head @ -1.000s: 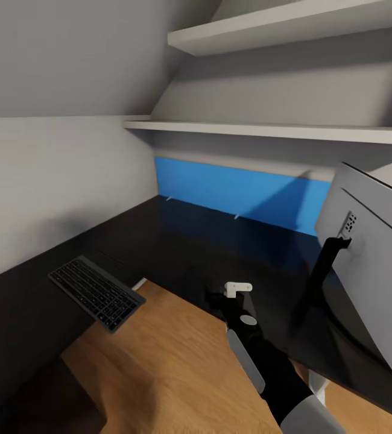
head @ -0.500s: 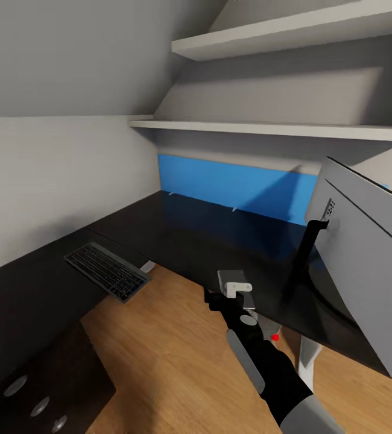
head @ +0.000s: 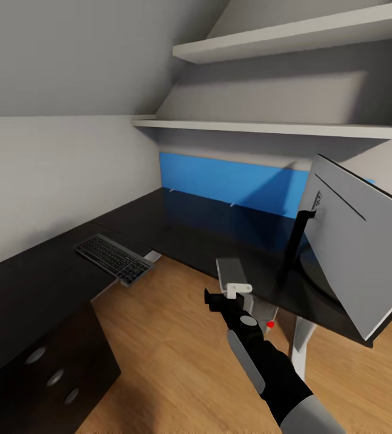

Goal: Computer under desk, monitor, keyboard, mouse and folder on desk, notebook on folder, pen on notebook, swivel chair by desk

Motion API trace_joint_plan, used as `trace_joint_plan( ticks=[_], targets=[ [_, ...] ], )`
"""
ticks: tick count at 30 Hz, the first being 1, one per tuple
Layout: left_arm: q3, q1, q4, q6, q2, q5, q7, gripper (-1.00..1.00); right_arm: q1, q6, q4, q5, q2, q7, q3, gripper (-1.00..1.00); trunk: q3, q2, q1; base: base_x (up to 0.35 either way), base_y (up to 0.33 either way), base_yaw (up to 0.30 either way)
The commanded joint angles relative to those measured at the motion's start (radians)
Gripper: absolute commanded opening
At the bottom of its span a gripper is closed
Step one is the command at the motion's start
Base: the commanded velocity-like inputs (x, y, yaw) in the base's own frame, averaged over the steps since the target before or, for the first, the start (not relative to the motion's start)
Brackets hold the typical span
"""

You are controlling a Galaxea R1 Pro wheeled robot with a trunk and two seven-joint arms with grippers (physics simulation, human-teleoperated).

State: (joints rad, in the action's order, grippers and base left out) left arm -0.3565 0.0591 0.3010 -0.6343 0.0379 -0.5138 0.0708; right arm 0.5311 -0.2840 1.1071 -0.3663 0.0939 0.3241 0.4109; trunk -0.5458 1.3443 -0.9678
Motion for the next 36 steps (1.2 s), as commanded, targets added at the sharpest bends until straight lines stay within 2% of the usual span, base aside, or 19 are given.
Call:
trace_joint_plan(
  ticks=[1, 13, 18, 22, 26, 28, 29, 30, 33, 36],
  targets=[
    [-0.008, 0.001, 0.0, -0.004, -0.001, -0.003, 0.007, 1.0, 0.001, -0.003, 0.001, -0.008, 0.0, 0.008, 0.002, 1.0, -0.001, 0.001, 0.0, -0.152, 0.0, 0.0],
    [-0.009, 0.001, 0.0, -0.004, 0.0, -0.003, 0.007, 1.0, -0.001, -0.003, -0.007, -0.018, 0.0, 0.008, 0.001, 1.0, -0.001, 0.001, 0.0, -0.048, 0.0, 0.0],
    [-0.009, 0.001, 0.0, -0.004, 0.0, -0.003, 0.007, 1.0, -0.005, 0.011, -0.031, -0.067, -0.001, 0.006, 0.001, 1.0, -0.001, 0.001, 0.0, -0.003, 0.0, 0.0],
    [-0.009, 0.001, 0.0, -0.004, -0.001, -0.003, 0.007, 1.0, -0.011, 0.042, -0.041, -0.137, -0.01, -0.012, 0.0, 1.0, -0.001, 0.001, 0.0, -0.001, 0.0, 0.0],
    [-0.009, 0.001, 0.0, -0.004, -0.001, -0.003, 0.007, 1.0, -0.021, 0.074, -0.065, -0.234, -0.031, -0.062, 0.0, 1.0, -0.001, 0.001, 0.0, 0.0, 0.0, 0.0],
    [-0.009, 0.001, 0.0, -0.004, -0.001, -0.003, 0.007, 1.0, -0.024, 0.083, -0.082, -0.289, -0.042, -0.098, 0.0, 1.0, -0.001, 0.001, 0.0, 0.0, 0.0, 0.0],
    [-0.009, 0.001, 0.0, -0.004, -0.001, -0.003, 0.007, 1.0, -0.026, 0.089, -0.099, -0.343, -0.051, -0.14, 0.0, 1.0, -0.001, 0.001, 0.0, 0.0, 0.0, 0.0],
    [-0.009, 0.001, 0.0, -0.004, 0.0, -0.003, 0.007, 1.0, -0.027, 0.091, -0.107, -0.369, -0.056, -0.162, 0.0, 1.0, -0.001, 0.001, 0.0, 0.0, 0.0, 0.0],
    [-0.009, 0.001, 0.0, -0.004, -0.001, -0.003, 0.007, 1.0, -0.028, 0.096, -0.134, -0.439, -0.068, -0.228, 0.0, 1.0, -0.001, 0.001, 0.0, 0.0, 0.0, 0.0],
    [-0.009, 0.001, 0.0, -0.004, -0.001, -0.003, 0.007, 1.0, -0.029, 0.098, -0.16, -0.491, -0.078, -0.286, -0.001, 1.0, -0.001, 0.001, 0.0, 0.0, 0.0, 0.0]
  ],
)
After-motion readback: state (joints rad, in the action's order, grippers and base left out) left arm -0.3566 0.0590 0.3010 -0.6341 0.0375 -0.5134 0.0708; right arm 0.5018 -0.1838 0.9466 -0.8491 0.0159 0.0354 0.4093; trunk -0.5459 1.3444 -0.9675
